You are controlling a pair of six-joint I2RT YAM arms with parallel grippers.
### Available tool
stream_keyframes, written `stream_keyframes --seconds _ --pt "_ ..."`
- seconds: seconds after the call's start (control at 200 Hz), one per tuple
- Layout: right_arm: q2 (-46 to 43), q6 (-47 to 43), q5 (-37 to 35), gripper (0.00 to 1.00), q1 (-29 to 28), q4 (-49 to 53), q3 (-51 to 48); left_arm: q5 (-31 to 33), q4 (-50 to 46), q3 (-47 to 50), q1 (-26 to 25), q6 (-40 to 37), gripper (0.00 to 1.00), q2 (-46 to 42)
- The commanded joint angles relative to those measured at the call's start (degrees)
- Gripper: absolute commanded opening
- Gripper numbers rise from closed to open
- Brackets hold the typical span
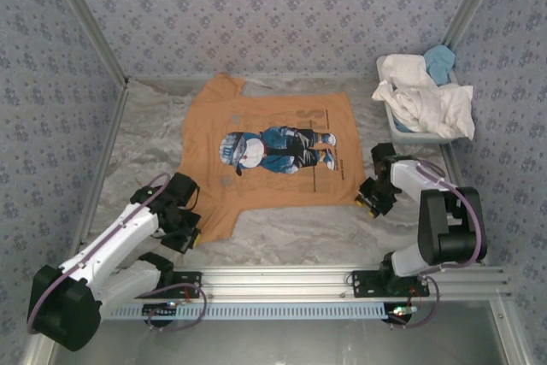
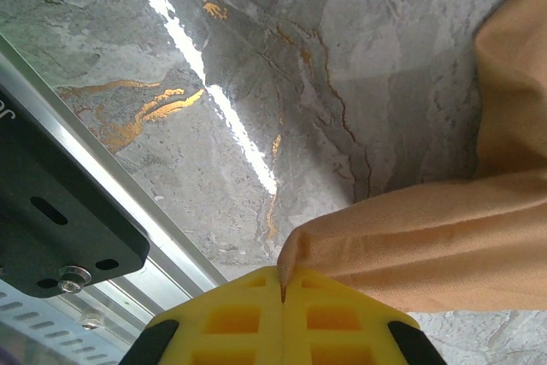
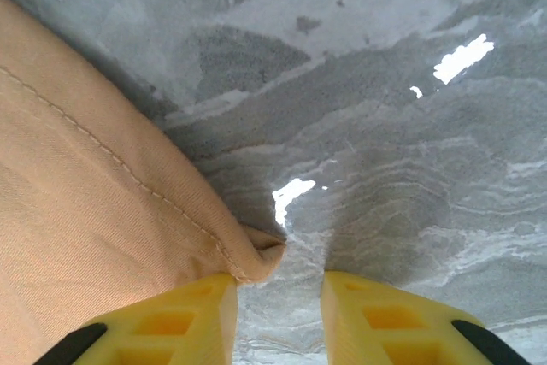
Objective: Fold and stack the t-shirts
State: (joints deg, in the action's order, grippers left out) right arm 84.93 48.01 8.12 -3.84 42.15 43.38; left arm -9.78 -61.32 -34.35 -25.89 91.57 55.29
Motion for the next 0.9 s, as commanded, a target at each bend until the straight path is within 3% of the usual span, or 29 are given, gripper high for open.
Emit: stream_keyframes --seconds 0.0,0.235,0.415,0.899 --pt "0.4 -2.0 -1.6 0.32 -0.9 -5.1 2.5 0.3 -1.4 -0.5 -0.3 -0.5 0.0 -0.1" --pt "-4.1 -2.0 -3.2 0.37 -1.2 -0.1 3.1 0.6 -0.9 -0.8 -0.3 -0.1 0.0 0.5" --pt "-1.3 -1.6 -2.2 0.41 -1.0 -0.5 2.9 0.6 0.1 -1.3 -0.3 -0.6 0.0 2.1" --pt "2.2 1.9 -2.8 0.41 -2.8 -0.9 1.5 0.7 0.2 -1.5 -0.3 -0.6 0.0 2.7"
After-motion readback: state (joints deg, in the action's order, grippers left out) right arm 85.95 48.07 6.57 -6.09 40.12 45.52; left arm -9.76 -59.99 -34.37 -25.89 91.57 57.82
